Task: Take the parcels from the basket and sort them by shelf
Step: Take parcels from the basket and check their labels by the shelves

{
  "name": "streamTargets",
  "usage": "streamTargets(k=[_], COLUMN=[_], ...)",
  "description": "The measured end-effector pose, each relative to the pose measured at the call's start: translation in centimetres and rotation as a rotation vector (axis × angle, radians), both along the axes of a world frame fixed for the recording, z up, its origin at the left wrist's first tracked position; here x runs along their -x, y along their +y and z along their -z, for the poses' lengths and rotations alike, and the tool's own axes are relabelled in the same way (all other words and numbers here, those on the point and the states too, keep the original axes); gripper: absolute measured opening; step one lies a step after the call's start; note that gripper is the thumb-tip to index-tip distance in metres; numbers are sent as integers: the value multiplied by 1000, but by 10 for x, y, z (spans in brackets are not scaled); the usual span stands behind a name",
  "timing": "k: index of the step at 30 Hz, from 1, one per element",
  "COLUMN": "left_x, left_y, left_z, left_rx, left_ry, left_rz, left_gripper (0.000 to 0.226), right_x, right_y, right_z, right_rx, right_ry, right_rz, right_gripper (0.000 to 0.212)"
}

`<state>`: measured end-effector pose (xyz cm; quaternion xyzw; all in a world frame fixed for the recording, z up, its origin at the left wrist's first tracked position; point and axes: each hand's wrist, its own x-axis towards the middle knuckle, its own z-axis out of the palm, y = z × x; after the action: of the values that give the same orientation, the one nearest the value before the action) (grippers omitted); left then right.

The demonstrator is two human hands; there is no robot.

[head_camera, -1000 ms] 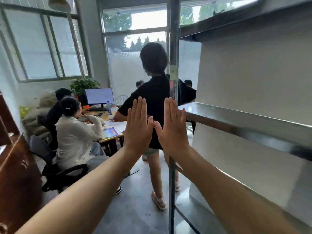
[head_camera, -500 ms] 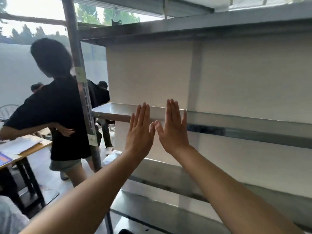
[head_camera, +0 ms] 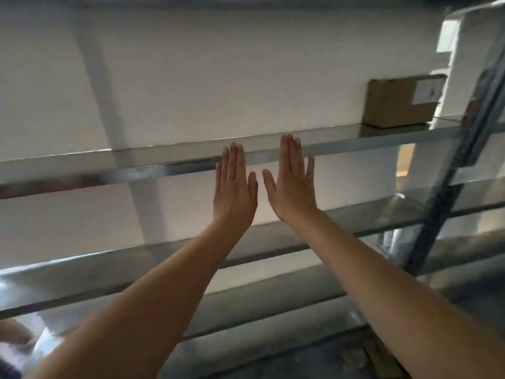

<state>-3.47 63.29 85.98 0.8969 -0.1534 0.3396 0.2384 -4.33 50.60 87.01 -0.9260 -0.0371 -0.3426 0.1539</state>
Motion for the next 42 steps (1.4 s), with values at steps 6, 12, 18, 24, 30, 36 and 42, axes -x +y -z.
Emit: streamTargets(k=[6,12,18,24,30,36,42], left_x=[4,24,32,14,-29,-83,-123], left_y=[-159,-279,-356,-412,-453,-482,-503], left_z=[31,72,98,124,147,171,204], left_rx=[-64,-47,-91,-120,-141,-157,-185], left_ry=[41,114,175,233,299,400,463], left_rz=[257,470,666,806,914,969,980], left_gripper=[56,56,57,56,56,56,56], right_x=[34,95,133,138,107,59,24], right_y=[-181,-301,-360,-393,-421,-440,-459], right_z=[39,77,105,132,145,158,195], right_rx=[-20,-43,-72,-77,-132,-192,-213], right_ry=[72,176,262,346,421,483,563], right_rz=[326,582,754,891,991,1040,1054], right_gripper=[71,71,72,71,71,70,70])
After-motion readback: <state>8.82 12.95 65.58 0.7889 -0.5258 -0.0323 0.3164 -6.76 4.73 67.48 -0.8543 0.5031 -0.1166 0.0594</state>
